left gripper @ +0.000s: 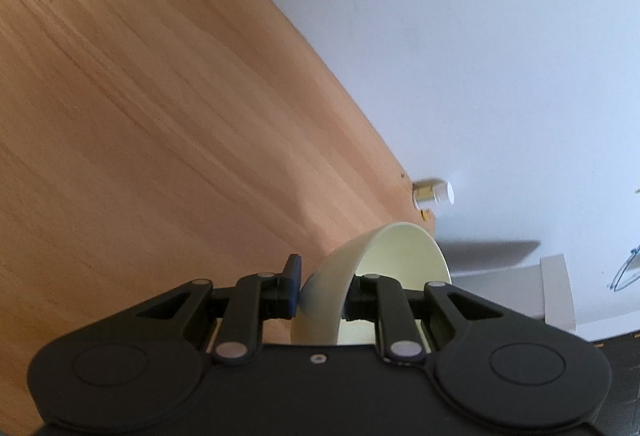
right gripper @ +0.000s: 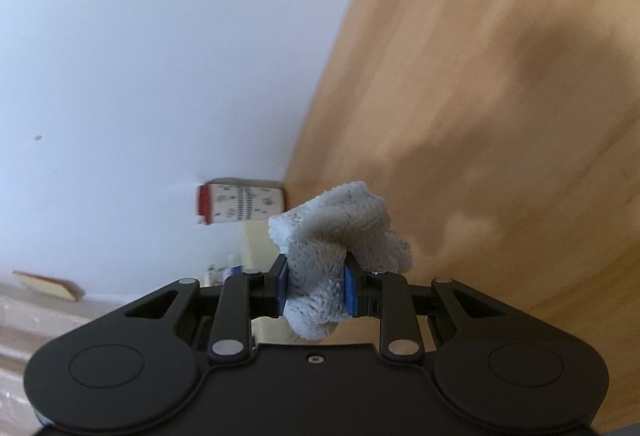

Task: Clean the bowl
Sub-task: 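Wipe the bowl's underside with the towel while the left tool tilts the bowl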

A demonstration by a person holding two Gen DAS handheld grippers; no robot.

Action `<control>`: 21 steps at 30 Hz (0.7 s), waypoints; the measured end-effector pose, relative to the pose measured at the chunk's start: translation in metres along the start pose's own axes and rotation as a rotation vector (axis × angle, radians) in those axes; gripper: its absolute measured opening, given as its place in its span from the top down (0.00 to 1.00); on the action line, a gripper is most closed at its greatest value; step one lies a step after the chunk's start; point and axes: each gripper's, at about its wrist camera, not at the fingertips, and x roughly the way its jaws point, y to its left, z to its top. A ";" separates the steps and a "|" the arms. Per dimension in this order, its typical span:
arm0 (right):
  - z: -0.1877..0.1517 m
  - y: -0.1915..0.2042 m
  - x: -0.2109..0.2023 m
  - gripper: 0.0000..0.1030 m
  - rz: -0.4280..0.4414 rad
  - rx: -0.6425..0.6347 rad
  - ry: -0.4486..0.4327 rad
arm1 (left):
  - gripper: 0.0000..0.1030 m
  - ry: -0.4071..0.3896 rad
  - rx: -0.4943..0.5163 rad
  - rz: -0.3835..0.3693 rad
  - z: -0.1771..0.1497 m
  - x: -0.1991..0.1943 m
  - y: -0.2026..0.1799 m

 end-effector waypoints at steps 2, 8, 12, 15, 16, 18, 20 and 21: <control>-0.005 0.014 -0.004 0.71 -0.006 -0.069 0.001 | 0.84 -0.008 0.002 -0.006 0.003 -0.001 -0.001; -0.019 0.039 0.000 0.71 -0.104 -0.285 0.031 | 0.84 0.008 0.012 -0.026 0.005 0.000 -0.002; -0.024 0.036 -0.008 0.71 -0.178 -0.414 0.077 | 0.84 0.021 0.023 -0.041 0.007 -0.003 -0.002; -0.031 0.031 -0.012 0.71 -0.251 -0.530 0.119 | 0.84 0.039 0.033 -0.054 0.007 -0.003 -0.002; -0.034 0.033 -0.006 0.71 -0.280 -0.571 0.127 | 0.84 0.044 0.039 -0.055 0.006 -0.003 -0.004; -0.037 0.033 -0.002 0.71 -0.312 -0.626 0.146 | 0.84 0.054 0.045 -0.060 0.004 -0.002 -0.005; -0.044 0.038 0.007 0.71 -0.359 -0.717 0.161 | 0.84 0.054 0.048 -0.056 0.002 -0.003 -0.006; -0.047 0.039 0.010 0.71 -0.373 -0.747 0.170 | 0.84 0.052 0.049 -0.053 0.002 -0.004 -0.006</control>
